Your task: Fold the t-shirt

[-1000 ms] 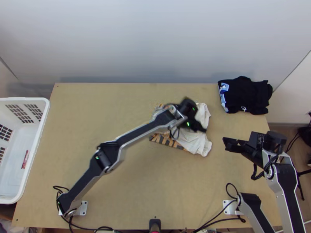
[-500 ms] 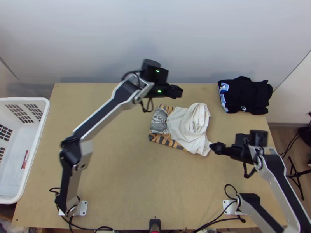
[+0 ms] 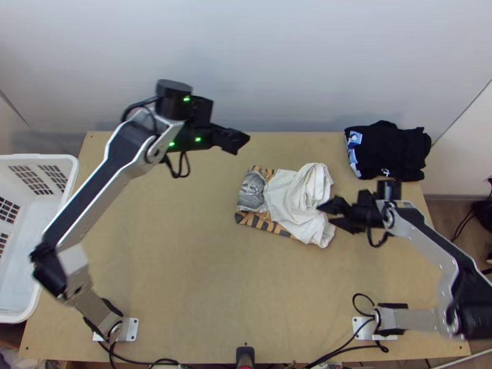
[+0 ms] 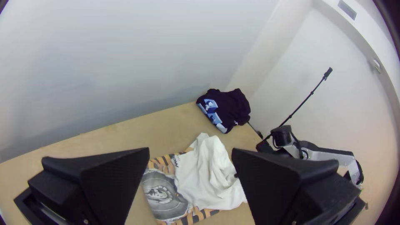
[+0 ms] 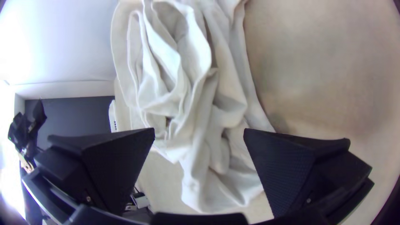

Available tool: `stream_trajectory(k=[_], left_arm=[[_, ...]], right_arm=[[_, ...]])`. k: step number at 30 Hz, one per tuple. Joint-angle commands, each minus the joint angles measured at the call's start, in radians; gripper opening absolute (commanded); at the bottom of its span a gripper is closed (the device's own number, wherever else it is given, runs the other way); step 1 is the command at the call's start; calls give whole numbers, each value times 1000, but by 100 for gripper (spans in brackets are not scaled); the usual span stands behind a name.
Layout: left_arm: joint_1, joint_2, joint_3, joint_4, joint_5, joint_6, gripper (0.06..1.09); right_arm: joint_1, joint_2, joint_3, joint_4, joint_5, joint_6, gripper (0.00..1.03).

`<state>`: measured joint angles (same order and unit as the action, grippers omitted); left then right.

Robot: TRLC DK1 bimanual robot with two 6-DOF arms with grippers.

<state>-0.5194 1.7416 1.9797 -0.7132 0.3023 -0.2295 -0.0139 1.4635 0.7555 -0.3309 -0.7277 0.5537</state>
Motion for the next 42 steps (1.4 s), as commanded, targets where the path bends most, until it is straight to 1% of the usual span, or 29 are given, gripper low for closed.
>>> stream_trajectory(k=[1,4,8,9,10,12,13,14,15,16,17,21,23,24,27,30,36,42], left_arm=[[36,-159,-160,70,-25,24,102],[61,-183,-193,77,-26,32,102],[98,-211,-242,86,-35,47,102],[102,-220,-259,98,-40,50,102],[105,-226,-271,103,-45,56,102],[113,-240,-298,103,-51,61,102],[113,-246,-312,103,-51,64,102],[113,-254,-325,103,-54,65,102],[114,-263,-337,106,-55,65,102],[114,-272,-349,109,-55,64,102],[114,-281,-361,112,-55,64,102],[125,-326,-412,127,-55,65,102],[140,-347,-433,127,-55,73,102],[153,-356,-443,127,-55,75,102],[194,-383,-473,127,-55,85,102],[216,-421,-513,127,-55,93,102],[243,-499,-614,132,-55,113,102],[249,-565,-691,156,-55,117,102]], right_arm=[[77,207,108,176,-15,173,99],[131,290,156,201,53,192,99],[219,377,234,194,114,190,99],[235,393,249,181,146,187,99],[255,413,265,161,174,167,96],[293,446,317,69,217,81,79],[310,465,343,24,249,32,64],[322,483,363,-3,264,-8,41],[328,500,377,-5,267,-29,15],[333,508,393,-25,267,-57,2],[333,498,404,-68,267,-83,3],[315,402,393,-66,271,-86,3],[295,327,398,-66,283,-81,3],[287,291,410,-66,304,-81,3],[246,218,481,-66,333,-80,3],[190,176,584,-82,336,-74,3],[112,143,754,-97,338,-77,3],[15,185,875,-145,336,-92,3]])
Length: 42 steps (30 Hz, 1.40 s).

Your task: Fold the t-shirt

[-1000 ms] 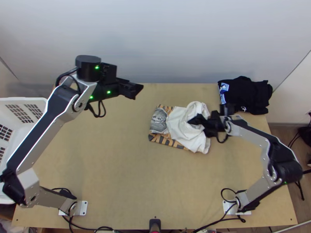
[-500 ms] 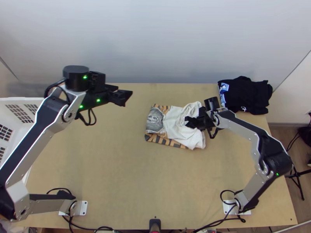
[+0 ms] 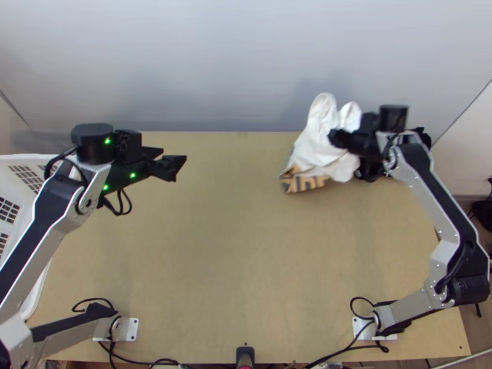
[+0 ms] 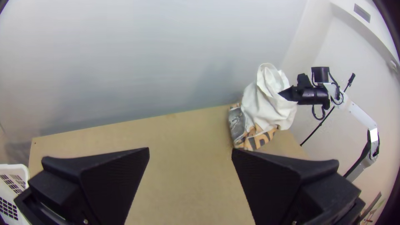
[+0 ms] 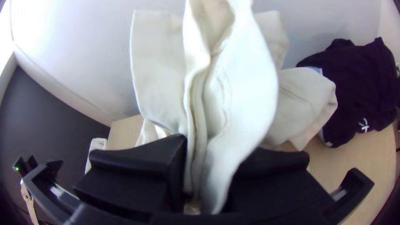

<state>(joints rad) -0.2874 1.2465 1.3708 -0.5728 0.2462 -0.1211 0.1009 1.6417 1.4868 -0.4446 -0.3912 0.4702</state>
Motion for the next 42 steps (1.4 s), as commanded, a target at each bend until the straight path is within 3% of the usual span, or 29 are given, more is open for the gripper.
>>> stream_trajectory(k=[1,5,8,16,21,26,31,38,39,40,42], left_arm=[[17,-79,-87,16,1,9,102],[30,-99,-96,17,1,9,102],[28,-105,-111,17,1,9,102],[24,-111,-150,42,2,-5,102],[13,-134,-180,40,1,-8,102],[17,-173,-225,39,-24,-2,102],[24,-225,-296,34,-36,6,102],[25,-274,-329,13,-56,5,102],[27,-279,-331,8,-59,6,102],[27,-280,-331,7,-65,6,102],[31,-282,-334,-1,-73,8,102]], right_arm=[[-122,18,168,-40,0,-7,3],[-242,64,214,-55,-17,-7,3],[-326,106,219,-13,-83,-10,3],[-472,291,260,72,-149,-133,3],[-501,429,254,72,-149,-285,3],[-540,521,293,182,-133,-295,3],[-552,586,286,199,-107,-469,3],[-639,704,337,170,-97,-528,3],[-649,707,343,155,-98,-541,6],[-655,710,346,142,-98,-539,22],[-662,710,359,83,-98,-541,74]])
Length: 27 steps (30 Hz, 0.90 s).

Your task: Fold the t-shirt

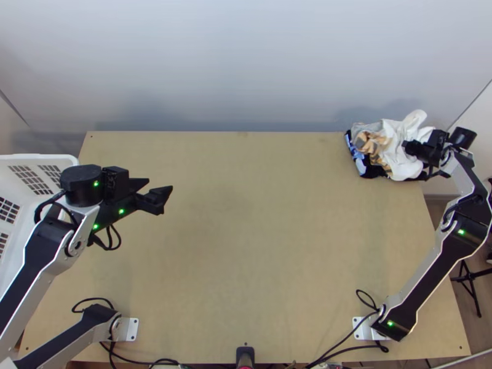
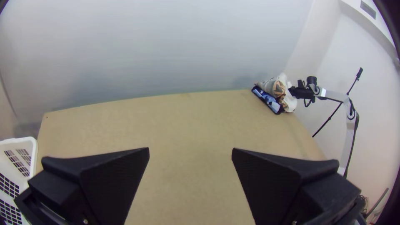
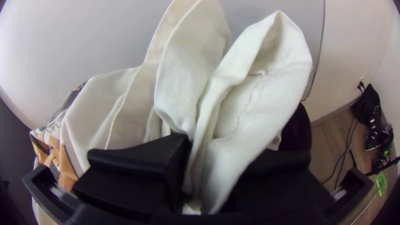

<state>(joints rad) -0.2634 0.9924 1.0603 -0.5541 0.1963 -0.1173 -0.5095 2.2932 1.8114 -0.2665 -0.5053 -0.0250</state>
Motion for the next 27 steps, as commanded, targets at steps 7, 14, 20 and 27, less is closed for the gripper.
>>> stream_trajectory(k=[7,14,20,27], left_arm=[[20,-41,-62,-18,-44,-4,102],[75,-67,-54,-29,-52,-5,102],[165,-78,-63,-35,-52,-28,104],[227,-156,-135,-20,-54,-58,104]], right_arm=[[-32,-34,149,-419,-21,-39,99],[-130,-253,140,-767,-260,-116,99],[-274,-391,43,-1053,-354,-365,99],[-359,-612,-244,-1372,-461,-727,99]])
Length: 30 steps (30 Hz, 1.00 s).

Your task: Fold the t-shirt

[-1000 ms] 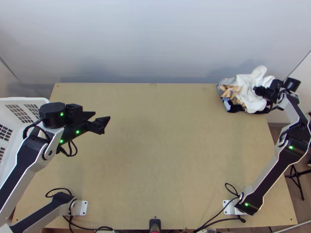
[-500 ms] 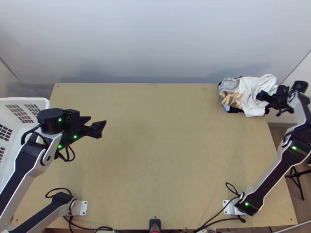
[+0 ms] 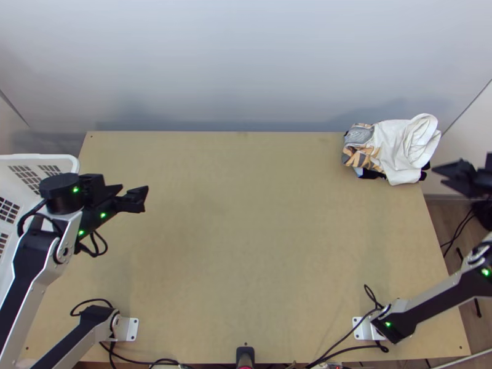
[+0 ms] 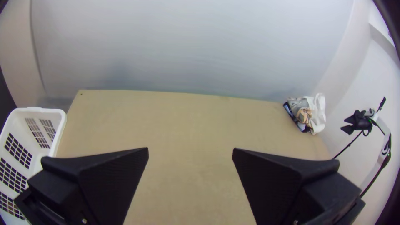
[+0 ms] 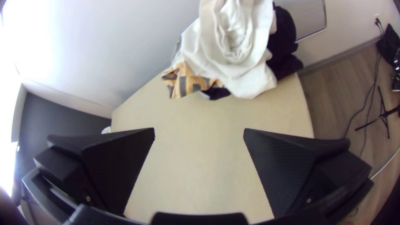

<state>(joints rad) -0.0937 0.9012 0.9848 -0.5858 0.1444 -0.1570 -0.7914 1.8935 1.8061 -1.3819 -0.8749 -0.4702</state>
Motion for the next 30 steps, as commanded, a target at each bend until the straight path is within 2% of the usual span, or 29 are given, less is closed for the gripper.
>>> stream_trajectory(k=[1,6,9,13,17,20,23,26,28,30], left_arm=[[63,-85,-78,17,-2,-16,104],[100,-173,-169,53,-3,-12,104],[126,-191,-218,76,-3,1,104],[141,-212,-261,133,-5,11,104],[141,-246,-307,211,-32,11,104],[140,-260,-354,264,-57,28,104],[141,-254,-387,290,-68,39,104],[140,-242,-419,331,-81,43,104],[134,-226,-439,362,-103,42,104],[137,-208,-460,411,-112,37,104]], right_arm=[[-68,-266,-309,-258,-90,-317,99],[73,-521,-605,-261,-95,-398,99],[187,-637,-742,-220,-130,-381,99],[304,-772,-872,-37,-170,-232,99],[380,-958,-1045,287,-165,-64,99],[406,-1103,-1145,552,-148,127,99],[437,-1251,-1249,824,-59,294,99],[580,-1424,-1372,1094,182,441,99],[670,-1521,-1447,1182,317,469,94],[759,-1593,-1509,1235,439,487,94]])
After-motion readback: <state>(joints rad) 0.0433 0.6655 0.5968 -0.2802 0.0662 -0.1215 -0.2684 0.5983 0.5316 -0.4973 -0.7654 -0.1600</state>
